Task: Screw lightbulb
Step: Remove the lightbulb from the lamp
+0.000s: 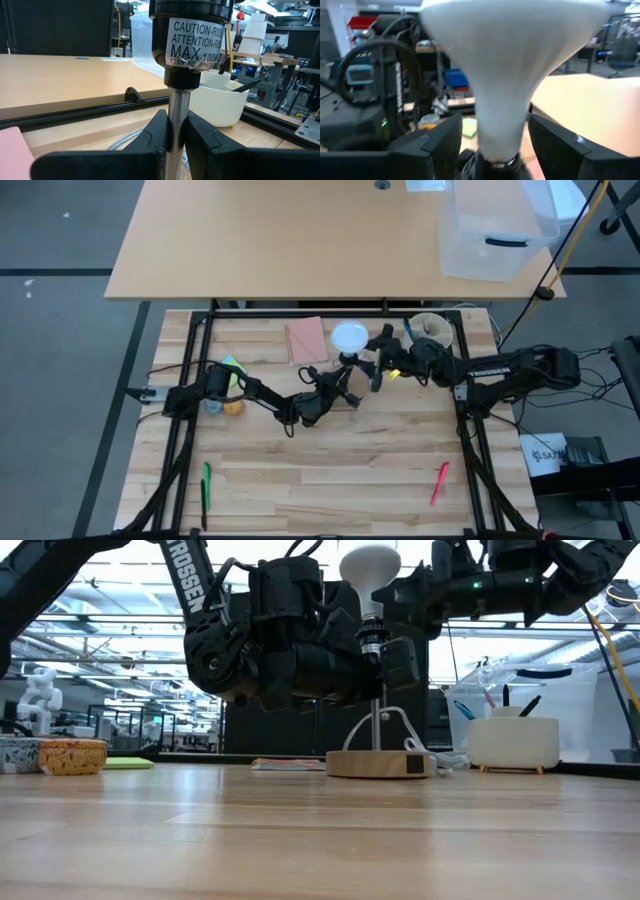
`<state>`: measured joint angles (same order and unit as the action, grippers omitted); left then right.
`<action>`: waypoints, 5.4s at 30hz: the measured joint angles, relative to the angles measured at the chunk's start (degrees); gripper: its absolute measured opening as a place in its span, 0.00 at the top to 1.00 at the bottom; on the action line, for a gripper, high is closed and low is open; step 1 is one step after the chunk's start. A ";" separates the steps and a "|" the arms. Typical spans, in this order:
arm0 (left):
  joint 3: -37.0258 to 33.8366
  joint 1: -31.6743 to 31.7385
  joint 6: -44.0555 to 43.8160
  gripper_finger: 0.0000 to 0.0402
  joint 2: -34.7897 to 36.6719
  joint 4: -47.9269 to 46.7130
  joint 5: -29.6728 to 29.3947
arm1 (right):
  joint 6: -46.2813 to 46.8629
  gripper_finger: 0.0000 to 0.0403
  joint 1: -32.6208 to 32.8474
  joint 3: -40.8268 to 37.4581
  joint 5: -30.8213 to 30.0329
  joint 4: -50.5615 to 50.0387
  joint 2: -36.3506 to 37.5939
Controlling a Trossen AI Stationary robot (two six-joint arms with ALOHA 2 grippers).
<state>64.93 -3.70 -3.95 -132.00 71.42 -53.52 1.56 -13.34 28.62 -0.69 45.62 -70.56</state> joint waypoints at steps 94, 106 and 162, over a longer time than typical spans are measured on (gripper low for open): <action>0.20 7.61 -5.72 0.90 0.09 -2.31 87.13 | -18.57 0.62 -4.71 6.56 60.24 -23.04 6.22; 0.05 7.63 -5.81 0.90 0.15 -4.90 92.66 | -17.02 0.59 -1.04 8.72 60.35 -21.78 2.30; 0.17 5.88 -2.16 0.90 0.37 -9.31 73.34 | -14.92 0.24 -6.73 8.72 46.90 -32.07 13.06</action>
<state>65.10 2.17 -6.11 -131.63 62.11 19.83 -13.37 -20.08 37.34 46.21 13.55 -57.50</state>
